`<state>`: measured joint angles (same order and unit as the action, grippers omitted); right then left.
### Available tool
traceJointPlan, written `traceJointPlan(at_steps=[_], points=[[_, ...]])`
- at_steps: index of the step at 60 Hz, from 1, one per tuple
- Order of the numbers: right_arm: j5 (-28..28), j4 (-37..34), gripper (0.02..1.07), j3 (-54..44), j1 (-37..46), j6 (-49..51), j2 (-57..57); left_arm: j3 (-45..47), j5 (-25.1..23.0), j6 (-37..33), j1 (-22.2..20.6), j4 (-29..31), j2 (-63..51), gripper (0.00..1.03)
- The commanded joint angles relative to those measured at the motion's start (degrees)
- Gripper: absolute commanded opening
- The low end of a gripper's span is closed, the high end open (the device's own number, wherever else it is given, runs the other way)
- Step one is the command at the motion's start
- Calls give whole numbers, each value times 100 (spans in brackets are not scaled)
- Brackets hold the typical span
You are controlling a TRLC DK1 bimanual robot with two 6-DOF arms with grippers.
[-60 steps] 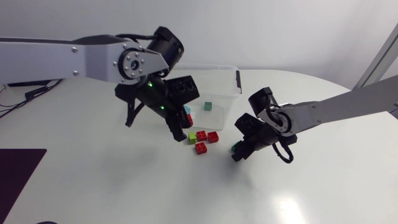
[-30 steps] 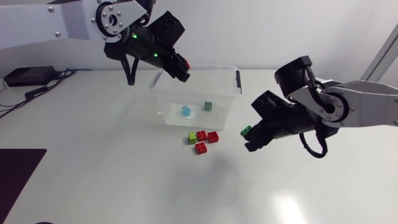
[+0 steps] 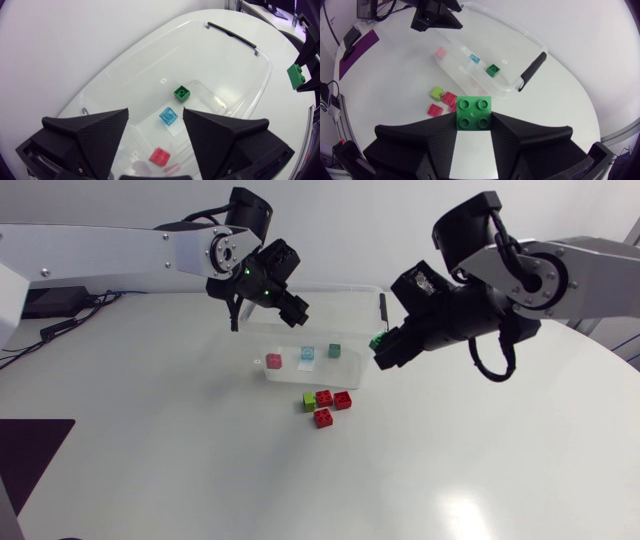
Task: Place the duplo bricks in the container
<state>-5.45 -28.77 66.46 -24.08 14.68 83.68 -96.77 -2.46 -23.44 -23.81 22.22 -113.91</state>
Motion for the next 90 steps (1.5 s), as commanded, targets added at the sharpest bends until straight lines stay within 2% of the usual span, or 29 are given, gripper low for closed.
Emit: traceJointPlan(at_steps=[1,16,40,42,49,55,63,70,90], points=[[80,-120,30,412,-53,-167,316,141,53,217,79,-86,299,98],[132,-137,30,1352,-53,-246,1089,1319,53,226,52,-508,1591,98],[352,-172,33,2785,17,-255,2372,2971,-53,77,-150,-596,3147,98],[405,-172,38,2864,8,-255,2478,3094,-106,77,-176,-613,3208,98],[457,-251,69,3119,-9,-246,2882,3604,-167,-46,-440,-710,3375,98],[493,-260,90,3189,-18,-255,2952,3947,-185,-178,-633,-859,3340,98],[484,-269,97,3101,17,-255,2671,4175,-238,-407,-800,-1053,3059,98],[440,-269,97,2776,34,-255,2179,4210,-290,-644,-906,-1211,2742,98],[106,-23,97,561,-62,-290,-62,4105,-308,-1048,-1011,-1589,1679,98]])
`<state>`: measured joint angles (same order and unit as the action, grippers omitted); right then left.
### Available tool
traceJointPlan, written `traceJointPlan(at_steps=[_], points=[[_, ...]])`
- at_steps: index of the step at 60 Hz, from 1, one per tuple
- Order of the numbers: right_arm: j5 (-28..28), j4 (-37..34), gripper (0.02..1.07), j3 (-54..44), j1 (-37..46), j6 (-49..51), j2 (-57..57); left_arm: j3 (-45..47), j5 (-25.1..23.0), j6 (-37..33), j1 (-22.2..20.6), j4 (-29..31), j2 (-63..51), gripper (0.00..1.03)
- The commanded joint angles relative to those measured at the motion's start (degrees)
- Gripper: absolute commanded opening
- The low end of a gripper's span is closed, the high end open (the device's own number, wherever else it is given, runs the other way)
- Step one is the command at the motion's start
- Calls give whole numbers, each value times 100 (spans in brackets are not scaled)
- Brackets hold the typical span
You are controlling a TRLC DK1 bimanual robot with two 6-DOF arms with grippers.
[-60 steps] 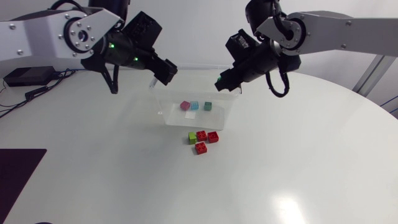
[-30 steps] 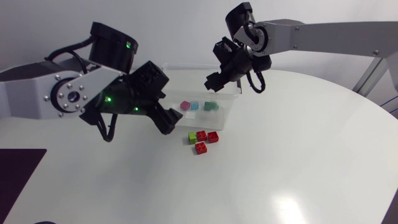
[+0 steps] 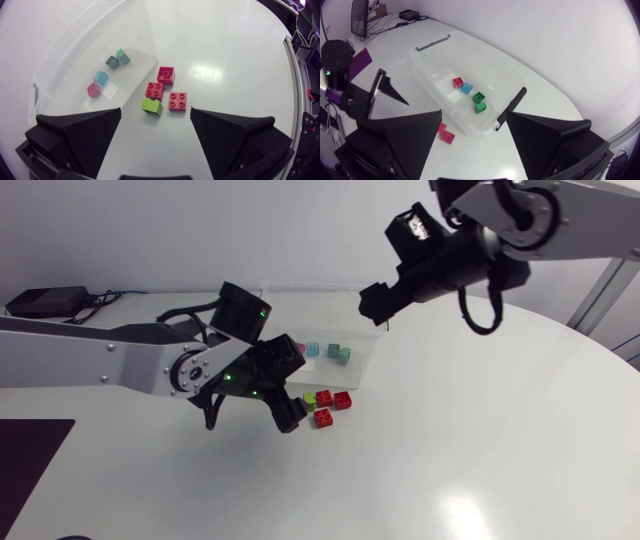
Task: Place the duplo bricks in the container
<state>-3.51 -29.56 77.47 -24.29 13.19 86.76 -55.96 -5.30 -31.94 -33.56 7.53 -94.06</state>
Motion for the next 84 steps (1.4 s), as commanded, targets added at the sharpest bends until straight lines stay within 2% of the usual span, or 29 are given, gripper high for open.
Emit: traceJointPlan(at_steps=[1,19,35,58,72,79,84], points=[[-106,65,97,-663,-49,-133,-485,24,-24,-198,-28,-155,-350,98],[-317,284,97,-2096,-181,-150,-1539,-116,-24,-383,8,-718,-1062,98],[-537,504,97,-2860,-199,-141,-1900,-336,-24,-576,148,-1034,-1431,98],[-537,697,97,-3379,-559,34,-1803,-565,-24,-822,227,-1175,-1791,98],[-396,1023,97,-3476,-647,61,-1276,-688,-32,-963,289,-1166,-1932,96],[-273,1251,97,-3458,-823,17,-880,-784,-138,-1007,289,-1096,-2037,90],[-168,1392,96,-3397,-1025,-71,-564,-872,-261,-1024,289,-981,-2099,82]])
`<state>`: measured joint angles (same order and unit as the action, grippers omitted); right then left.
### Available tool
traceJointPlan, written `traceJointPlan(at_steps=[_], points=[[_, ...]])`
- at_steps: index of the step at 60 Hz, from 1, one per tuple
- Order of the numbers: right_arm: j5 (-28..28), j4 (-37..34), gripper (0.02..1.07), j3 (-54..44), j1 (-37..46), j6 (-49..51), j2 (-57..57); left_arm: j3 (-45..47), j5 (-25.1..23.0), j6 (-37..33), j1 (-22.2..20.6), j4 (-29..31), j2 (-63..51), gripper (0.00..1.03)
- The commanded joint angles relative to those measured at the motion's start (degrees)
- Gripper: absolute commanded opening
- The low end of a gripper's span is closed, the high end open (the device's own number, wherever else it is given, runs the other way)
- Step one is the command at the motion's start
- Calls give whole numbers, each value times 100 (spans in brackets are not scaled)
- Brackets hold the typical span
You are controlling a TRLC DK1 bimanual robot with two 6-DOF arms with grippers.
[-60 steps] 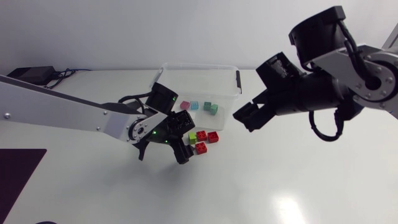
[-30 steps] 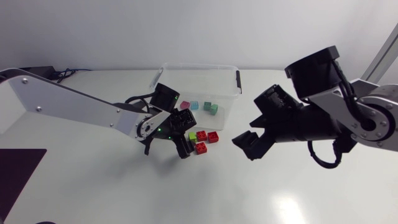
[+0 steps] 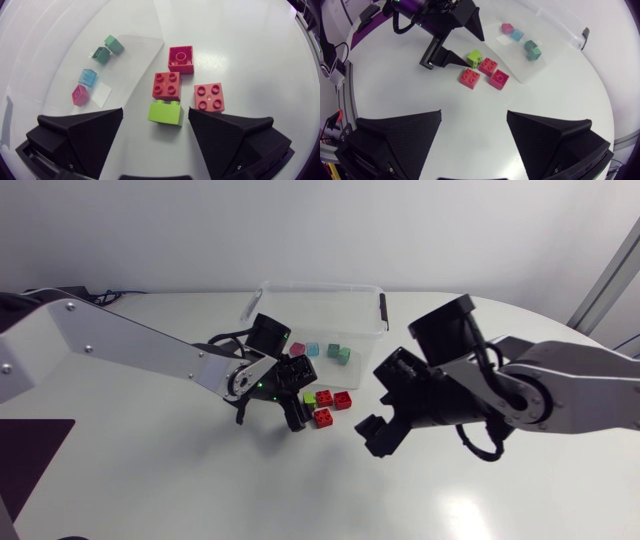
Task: Place the duplo bricks in the container
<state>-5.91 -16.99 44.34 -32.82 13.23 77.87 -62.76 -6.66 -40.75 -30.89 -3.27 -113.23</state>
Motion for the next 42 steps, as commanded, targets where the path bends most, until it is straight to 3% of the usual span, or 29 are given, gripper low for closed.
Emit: traceJointPlan(at_steps=[1,8,12,18,42], points=[[73,153,96,-66,-207,-102,379,-219,-161,-144,22,125,-199,81],[73,284,97,66,-260,-190,695,-316,-292,-161,22,239,-296,68],[81,337,96,145,-243,-234,906,-368,-389,-170,22,309,-349,55],[117,416,96,312,-251,-260,1275,-412,-468,-170,22,388,-419,28],[486,689,96,998,-436,-559,2462,-263,-635,-223,163,1434,-32,24]])
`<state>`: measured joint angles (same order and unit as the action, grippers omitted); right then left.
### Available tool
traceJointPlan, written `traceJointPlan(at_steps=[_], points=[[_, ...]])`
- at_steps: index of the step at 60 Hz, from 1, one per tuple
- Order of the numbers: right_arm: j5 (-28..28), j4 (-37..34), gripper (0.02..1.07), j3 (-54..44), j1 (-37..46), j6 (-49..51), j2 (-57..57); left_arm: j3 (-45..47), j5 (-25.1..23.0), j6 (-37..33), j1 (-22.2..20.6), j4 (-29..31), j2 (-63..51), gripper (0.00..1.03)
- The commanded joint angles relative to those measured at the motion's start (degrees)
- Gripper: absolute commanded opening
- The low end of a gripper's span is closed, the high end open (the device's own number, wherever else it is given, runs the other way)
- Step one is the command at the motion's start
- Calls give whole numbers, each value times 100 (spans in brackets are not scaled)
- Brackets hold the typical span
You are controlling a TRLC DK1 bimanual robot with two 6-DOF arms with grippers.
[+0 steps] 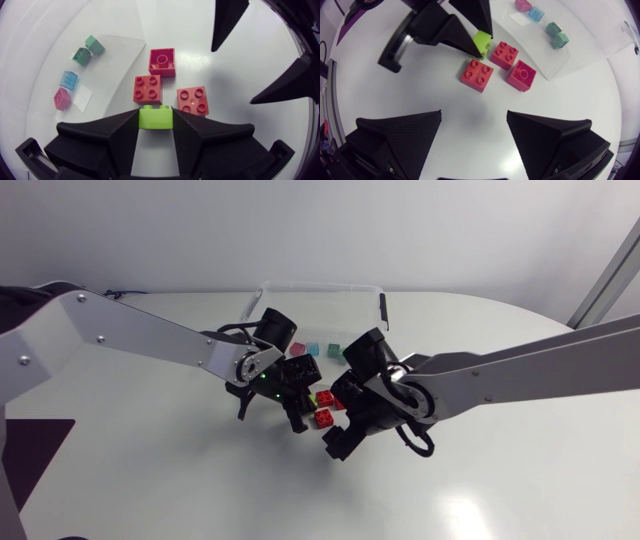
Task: Place the duplo bricks in the container
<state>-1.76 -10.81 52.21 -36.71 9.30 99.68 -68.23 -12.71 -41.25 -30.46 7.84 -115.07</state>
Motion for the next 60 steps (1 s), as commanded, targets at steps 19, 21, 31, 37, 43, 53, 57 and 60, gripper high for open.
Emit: traceJointPlan(at_steps=[19,21,31,37,43,53,57,60], points=[[273,-53,96,985,-293,-464,948,1013,-232,39,453,614,1970,24],[264,-132,96,1064,-284,-491,1001,1039,-250,74,506,649,2129,24],[264,-563,91,1486,-188,-649,1229,1127,-381,144,682,851,2700,25],[255,-730,91,1653,-170,-763,1317,1136,-408,153,761,992,2981,25],[237,-1020,90,1855,-144,-904,1423,1145,-434,162,787,1115,3183,25],[18,-1600,87,2259,-29,-1079,1642,1110,-460,162,796,1247,3456,25],[-9,-1776,83,2408,6,-1123,1730,1092,-487,162,813,1273,3535,25],[-17,-1837,80,2496,15,-1141,1783,1092,-504,170,813,1291,3588,25]])
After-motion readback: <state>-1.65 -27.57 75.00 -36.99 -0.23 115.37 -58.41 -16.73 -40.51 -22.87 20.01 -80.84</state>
